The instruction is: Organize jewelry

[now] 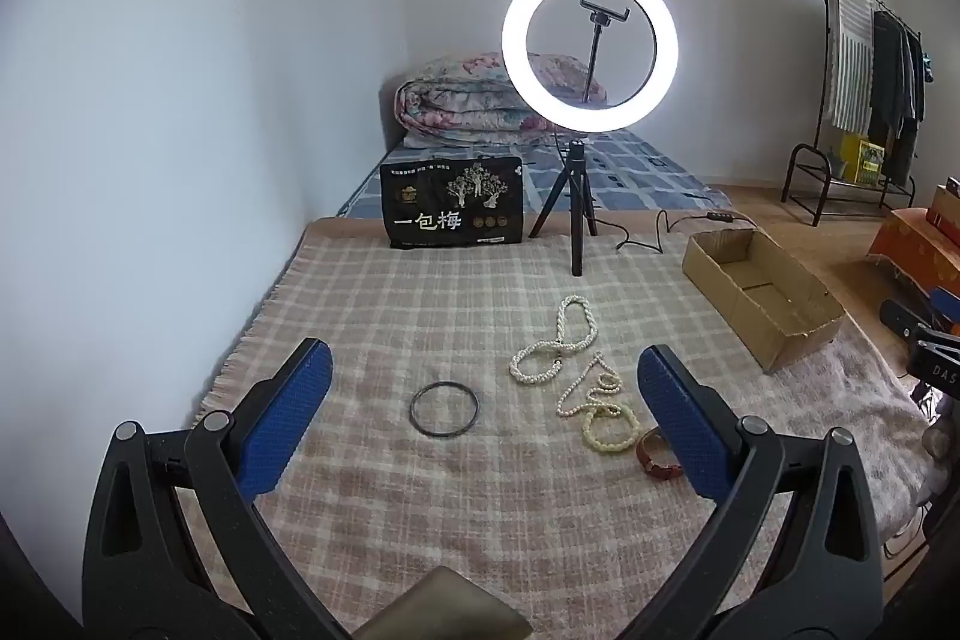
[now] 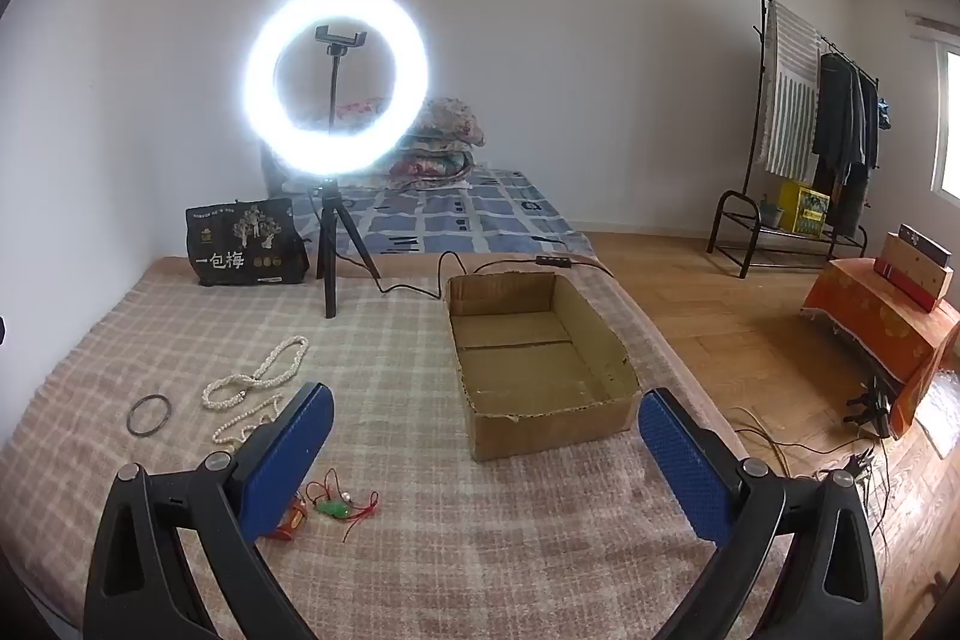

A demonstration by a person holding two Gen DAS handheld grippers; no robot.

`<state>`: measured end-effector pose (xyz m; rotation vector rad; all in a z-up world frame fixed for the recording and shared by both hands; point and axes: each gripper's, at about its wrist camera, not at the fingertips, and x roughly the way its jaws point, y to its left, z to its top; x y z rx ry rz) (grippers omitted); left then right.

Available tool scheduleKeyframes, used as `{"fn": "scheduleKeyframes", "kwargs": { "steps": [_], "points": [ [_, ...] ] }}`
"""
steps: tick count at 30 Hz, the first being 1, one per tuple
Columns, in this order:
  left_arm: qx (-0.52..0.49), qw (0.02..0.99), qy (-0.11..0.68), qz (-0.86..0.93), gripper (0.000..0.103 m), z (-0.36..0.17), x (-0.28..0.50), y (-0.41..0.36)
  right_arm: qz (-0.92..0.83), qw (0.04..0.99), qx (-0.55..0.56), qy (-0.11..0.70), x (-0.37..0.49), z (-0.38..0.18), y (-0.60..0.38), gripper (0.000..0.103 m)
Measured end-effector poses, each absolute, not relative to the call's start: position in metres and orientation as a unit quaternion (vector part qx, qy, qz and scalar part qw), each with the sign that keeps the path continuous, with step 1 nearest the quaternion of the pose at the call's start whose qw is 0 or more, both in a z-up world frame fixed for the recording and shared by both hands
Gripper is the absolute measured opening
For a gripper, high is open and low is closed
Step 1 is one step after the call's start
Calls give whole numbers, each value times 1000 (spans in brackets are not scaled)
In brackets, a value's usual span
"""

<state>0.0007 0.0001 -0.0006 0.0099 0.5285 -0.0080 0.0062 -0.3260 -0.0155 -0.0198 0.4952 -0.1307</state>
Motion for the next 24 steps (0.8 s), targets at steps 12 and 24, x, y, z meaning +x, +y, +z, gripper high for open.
{"fn": "scheduleKeyframes", "kwargs": {
  "steps": [12, 24],
  "points": [
    [1, 969, 249, 0, 103, 8, -2, 6, -66, 969, -11, 240, 2, -12, -330, 103],
    [-1, 969, 247, 1, 103, 6, -3, 7, -69, 968, -12, 241, 3, -10, -327, 103]
  ]
}}
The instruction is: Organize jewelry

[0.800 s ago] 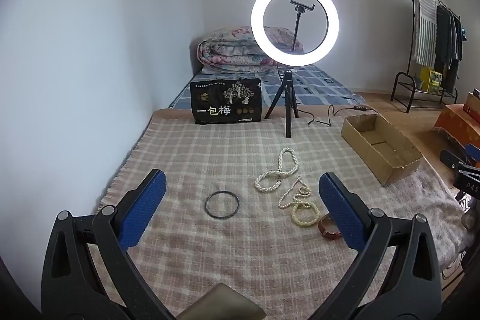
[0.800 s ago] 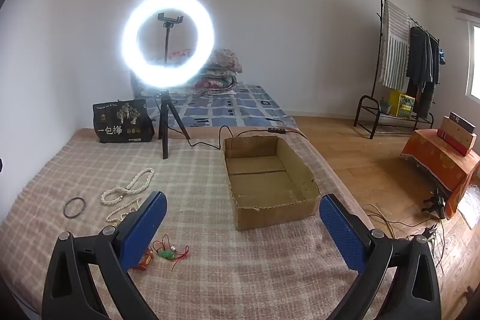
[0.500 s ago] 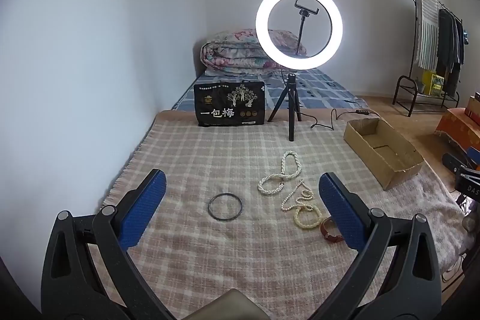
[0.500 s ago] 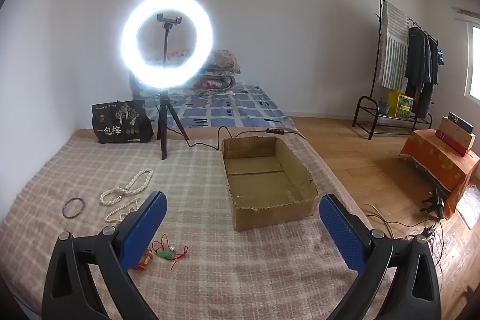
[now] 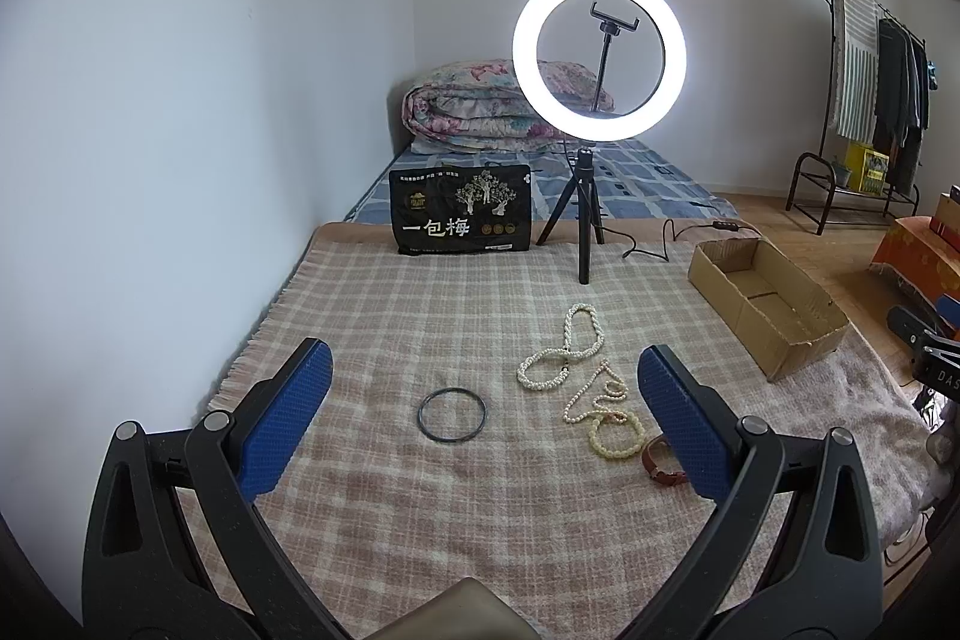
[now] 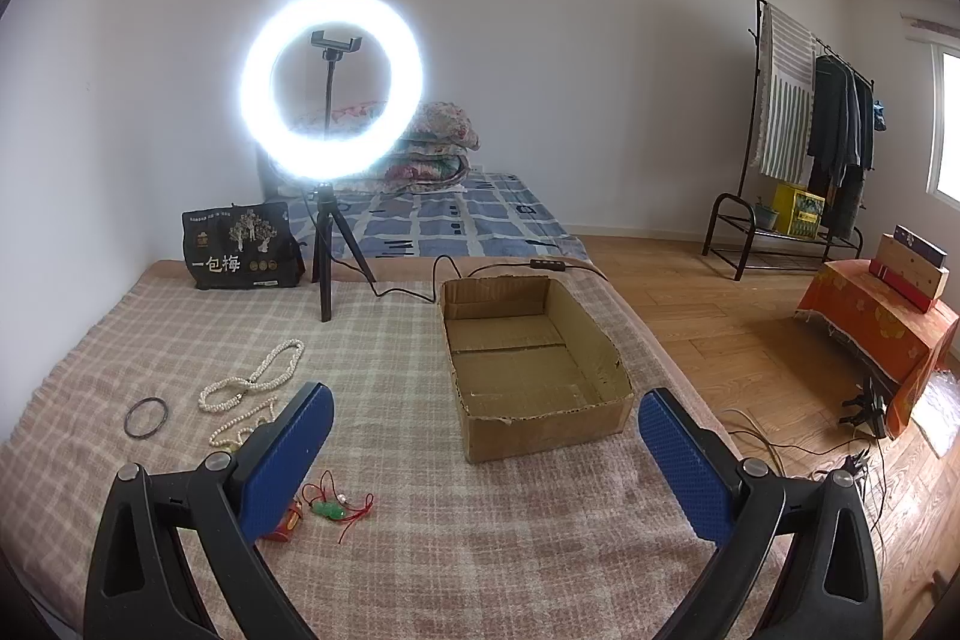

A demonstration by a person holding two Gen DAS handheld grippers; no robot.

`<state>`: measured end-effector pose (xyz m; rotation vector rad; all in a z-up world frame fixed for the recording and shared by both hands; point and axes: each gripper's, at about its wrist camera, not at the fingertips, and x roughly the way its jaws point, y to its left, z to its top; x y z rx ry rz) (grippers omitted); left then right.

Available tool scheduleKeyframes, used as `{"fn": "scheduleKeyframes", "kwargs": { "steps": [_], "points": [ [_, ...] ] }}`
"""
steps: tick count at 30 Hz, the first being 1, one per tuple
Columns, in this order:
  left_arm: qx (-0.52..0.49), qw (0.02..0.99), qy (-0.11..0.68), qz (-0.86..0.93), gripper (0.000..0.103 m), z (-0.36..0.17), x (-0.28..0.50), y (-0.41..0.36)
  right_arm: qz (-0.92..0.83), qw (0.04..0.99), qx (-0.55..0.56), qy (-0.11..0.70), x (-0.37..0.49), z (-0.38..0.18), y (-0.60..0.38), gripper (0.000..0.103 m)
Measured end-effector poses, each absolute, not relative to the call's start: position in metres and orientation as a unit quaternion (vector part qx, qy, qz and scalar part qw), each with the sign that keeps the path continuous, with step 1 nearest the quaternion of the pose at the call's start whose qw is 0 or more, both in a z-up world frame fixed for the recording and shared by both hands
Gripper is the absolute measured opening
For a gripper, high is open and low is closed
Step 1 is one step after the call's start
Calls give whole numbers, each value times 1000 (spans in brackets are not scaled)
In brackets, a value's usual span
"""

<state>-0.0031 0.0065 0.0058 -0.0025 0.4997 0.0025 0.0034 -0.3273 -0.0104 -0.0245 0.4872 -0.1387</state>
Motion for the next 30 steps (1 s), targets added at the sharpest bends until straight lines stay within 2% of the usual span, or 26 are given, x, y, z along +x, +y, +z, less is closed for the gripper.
{"fn": "scheduleKeyframes", "kwargs": {
  "steps": [30],
  "points": [
    [3, 968, 250, -1, 103, 12, 0, 3, -68, 967, -11, 244, 4, -11, -327, 103]
  ]
}}
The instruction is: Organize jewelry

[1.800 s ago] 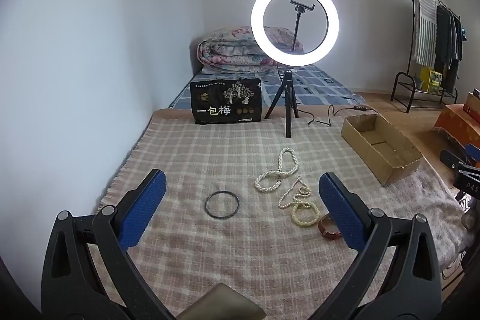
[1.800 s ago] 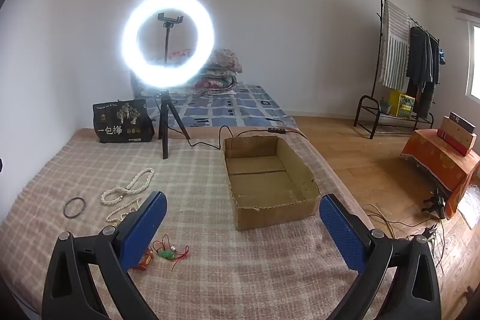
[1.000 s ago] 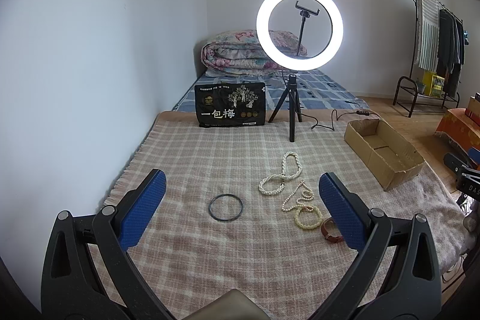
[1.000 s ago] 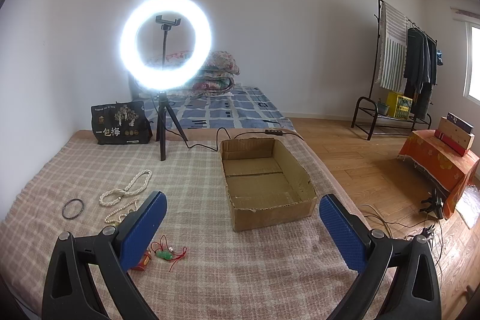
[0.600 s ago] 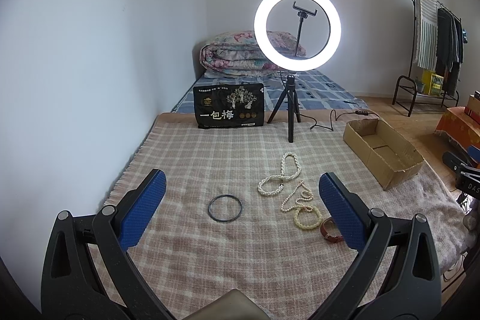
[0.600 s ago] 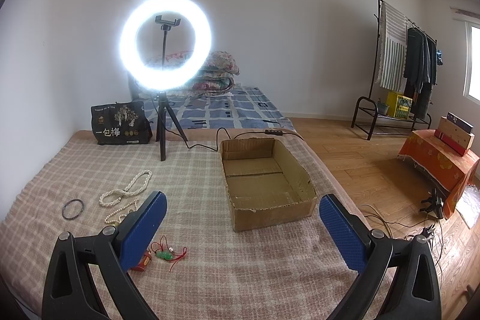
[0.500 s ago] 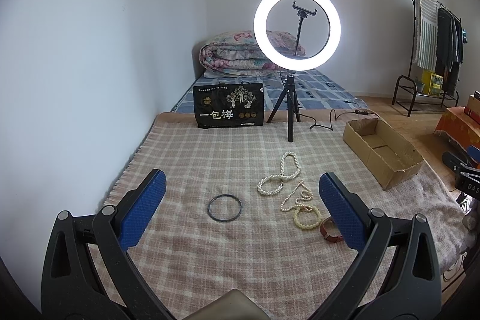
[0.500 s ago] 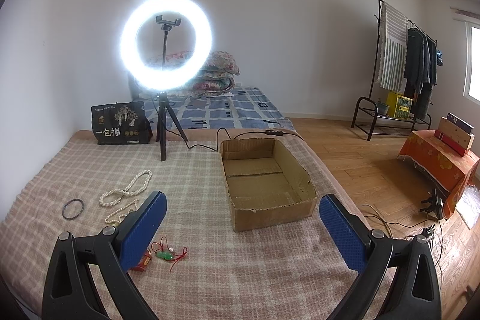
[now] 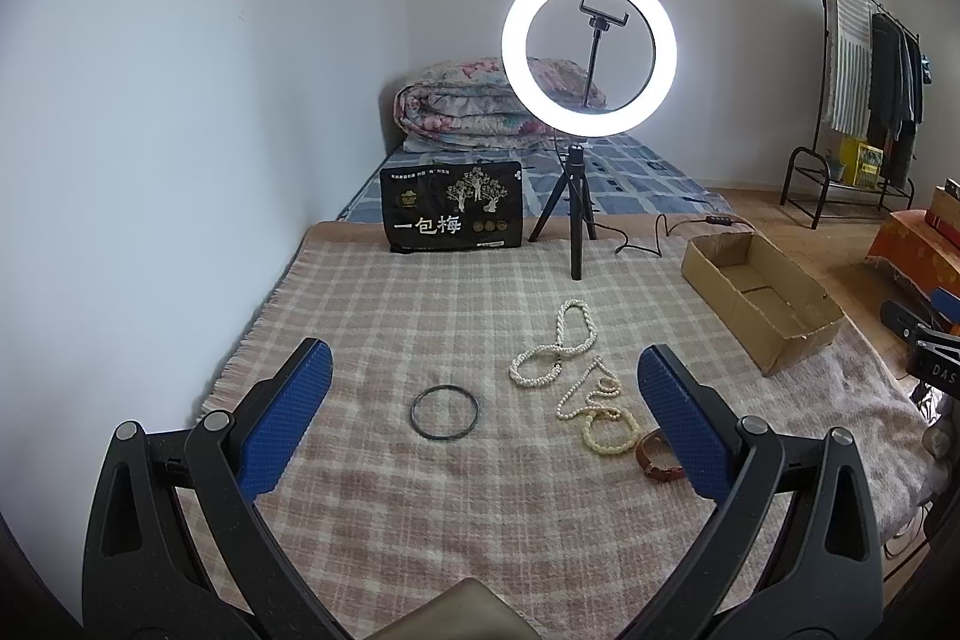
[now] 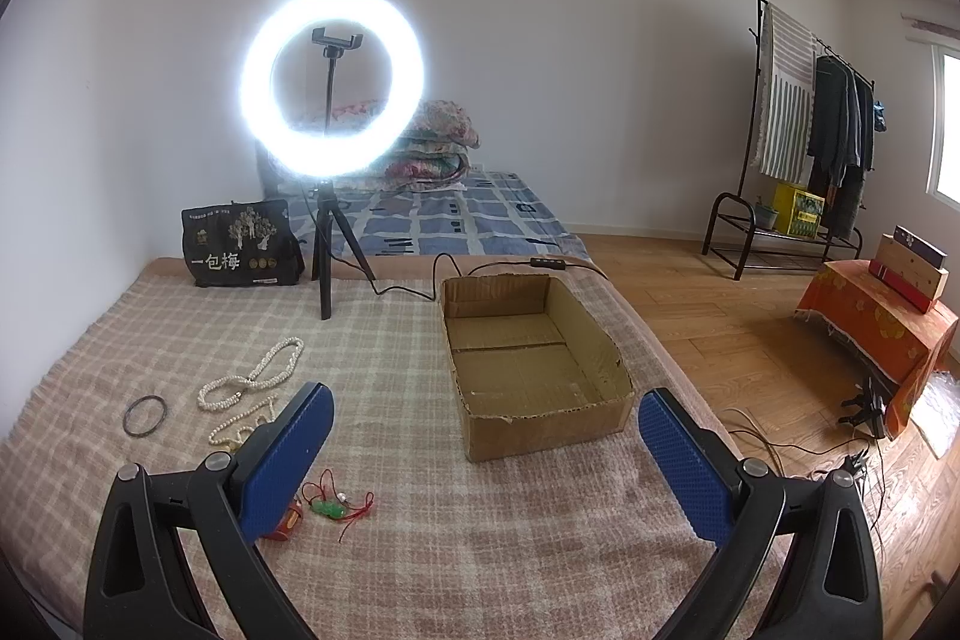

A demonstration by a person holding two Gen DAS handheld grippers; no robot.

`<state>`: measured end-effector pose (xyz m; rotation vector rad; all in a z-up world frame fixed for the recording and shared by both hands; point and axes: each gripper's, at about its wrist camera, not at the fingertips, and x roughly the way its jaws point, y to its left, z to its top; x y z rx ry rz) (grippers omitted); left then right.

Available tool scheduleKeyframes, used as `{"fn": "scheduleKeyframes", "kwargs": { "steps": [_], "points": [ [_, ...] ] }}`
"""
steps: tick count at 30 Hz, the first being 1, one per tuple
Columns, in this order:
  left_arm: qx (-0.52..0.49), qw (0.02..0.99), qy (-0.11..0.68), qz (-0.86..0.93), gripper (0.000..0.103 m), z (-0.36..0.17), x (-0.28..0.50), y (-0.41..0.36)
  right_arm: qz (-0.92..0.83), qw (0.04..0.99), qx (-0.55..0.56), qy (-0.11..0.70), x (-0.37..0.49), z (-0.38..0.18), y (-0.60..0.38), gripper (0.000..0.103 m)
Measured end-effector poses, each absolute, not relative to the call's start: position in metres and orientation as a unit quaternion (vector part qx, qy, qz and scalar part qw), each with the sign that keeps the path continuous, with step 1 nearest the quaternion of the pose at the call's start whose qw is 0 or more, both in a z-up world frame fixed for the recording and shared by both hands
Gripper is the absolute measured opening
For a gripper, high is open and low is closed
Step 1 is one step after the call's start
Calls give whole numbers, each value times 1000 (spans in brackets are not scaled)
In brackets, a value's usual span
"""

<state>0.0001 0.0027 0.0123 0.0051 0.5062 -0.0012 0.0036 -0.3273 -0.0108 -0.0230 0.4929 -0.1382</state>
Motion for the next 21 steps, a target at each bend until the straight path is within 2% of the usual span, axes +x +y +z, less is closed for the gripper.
{"fn": "scheduleKeyframes", "kwargs": {
  "steps": [21],
  "points": [
    [4, 968, 251, -1, 103, 8, 0, 1, -66, 967, -10, 247, 5, -13, -326, 103]
  ]
}}
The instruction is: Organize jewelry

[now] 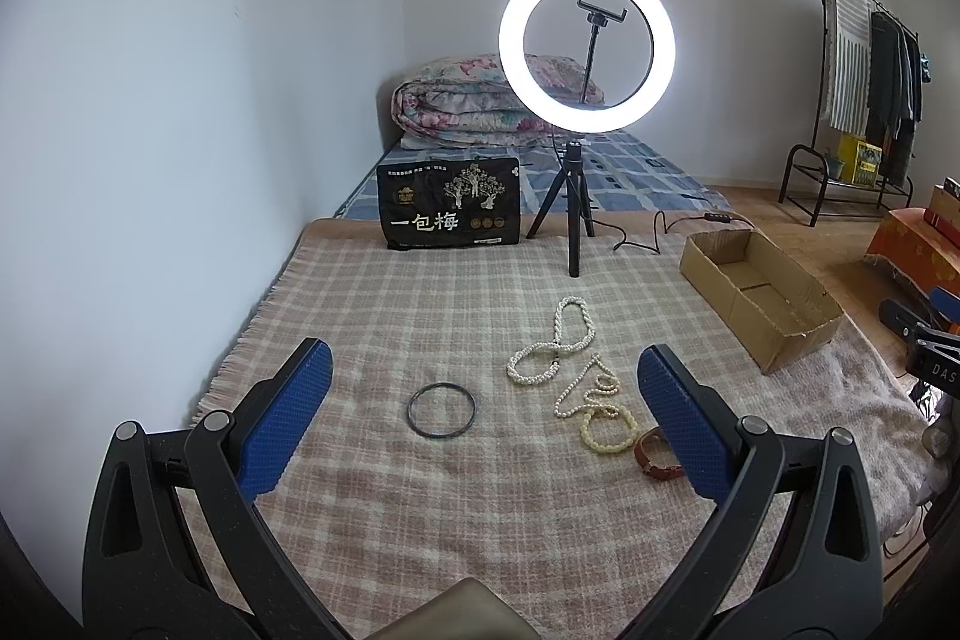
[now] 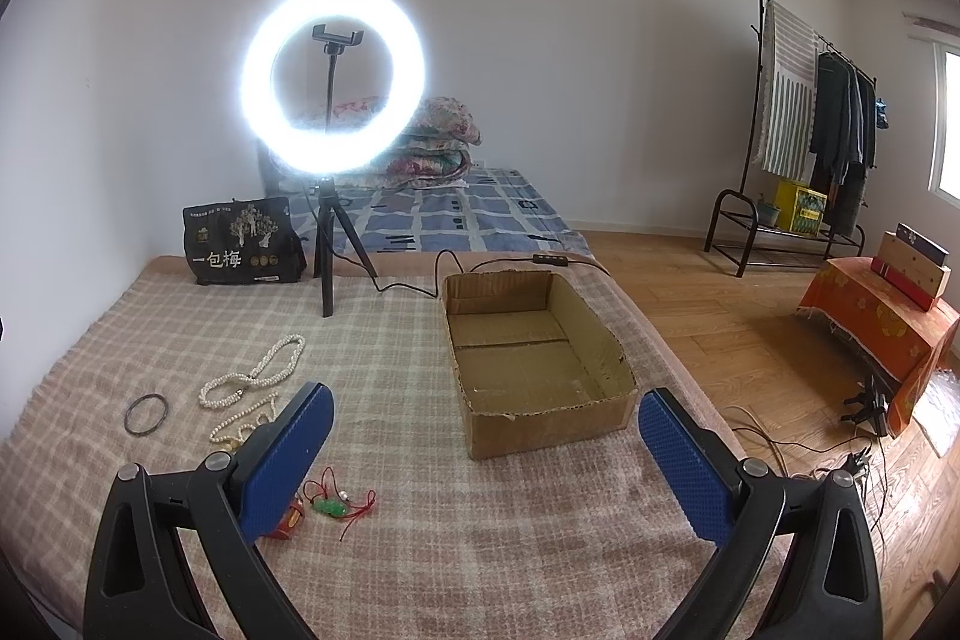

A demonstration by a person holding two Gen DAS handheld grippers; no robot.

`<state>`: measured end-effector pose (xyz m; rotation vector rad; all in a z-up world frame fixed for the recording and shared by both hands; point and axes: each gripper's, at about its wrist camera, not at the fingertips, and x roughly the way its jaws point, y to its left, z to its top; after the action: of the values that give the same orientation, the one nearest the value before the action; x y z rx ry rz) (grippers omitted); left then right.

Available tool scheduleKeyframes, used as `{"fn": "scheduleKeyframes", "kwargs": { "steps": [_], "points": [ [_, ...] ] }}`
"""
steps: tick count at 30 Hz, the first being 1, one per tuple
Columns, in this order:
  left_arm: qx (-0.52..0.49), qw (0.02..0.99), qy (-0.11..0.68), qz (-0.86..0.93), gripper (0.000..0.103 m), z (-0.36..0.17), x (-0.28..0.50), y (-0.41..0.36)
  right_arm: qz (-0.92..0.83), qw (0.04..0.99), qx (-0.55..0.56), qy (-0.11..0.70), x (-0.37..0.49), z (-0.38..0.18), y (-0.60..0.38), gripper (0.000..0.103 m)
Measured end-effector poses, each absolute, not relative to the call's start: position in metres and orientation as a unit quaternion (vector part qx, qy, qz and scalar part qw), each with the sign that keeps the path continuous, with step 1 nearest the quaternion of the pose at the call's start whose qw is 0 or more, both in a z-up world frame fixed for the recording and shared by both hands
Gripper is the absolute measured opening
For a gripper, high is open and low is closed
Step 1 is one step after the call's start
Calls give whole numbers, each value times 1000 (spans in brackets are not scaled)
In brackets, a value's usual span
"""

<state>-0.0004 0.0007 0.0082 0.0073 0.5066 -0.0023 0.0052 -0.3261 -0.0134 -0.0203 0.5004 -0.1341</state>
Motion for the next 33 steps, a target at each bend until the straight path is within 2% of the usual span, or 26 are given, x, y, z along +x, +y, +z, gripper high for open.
{"fn": "scheduleKeyframes", "kwargs": {
  "steps": [18, 33],
  "points": [
    [4, 968, 252, -1, 103, 6, -1, 0, -66, 966, -9, 249, 6, -16, -326, 103],
    [-4, 962, 272, 4, 103, -16, 19, 9, -50, 962, -9, 268, 24, -31, -315, 103]
  ]
}}
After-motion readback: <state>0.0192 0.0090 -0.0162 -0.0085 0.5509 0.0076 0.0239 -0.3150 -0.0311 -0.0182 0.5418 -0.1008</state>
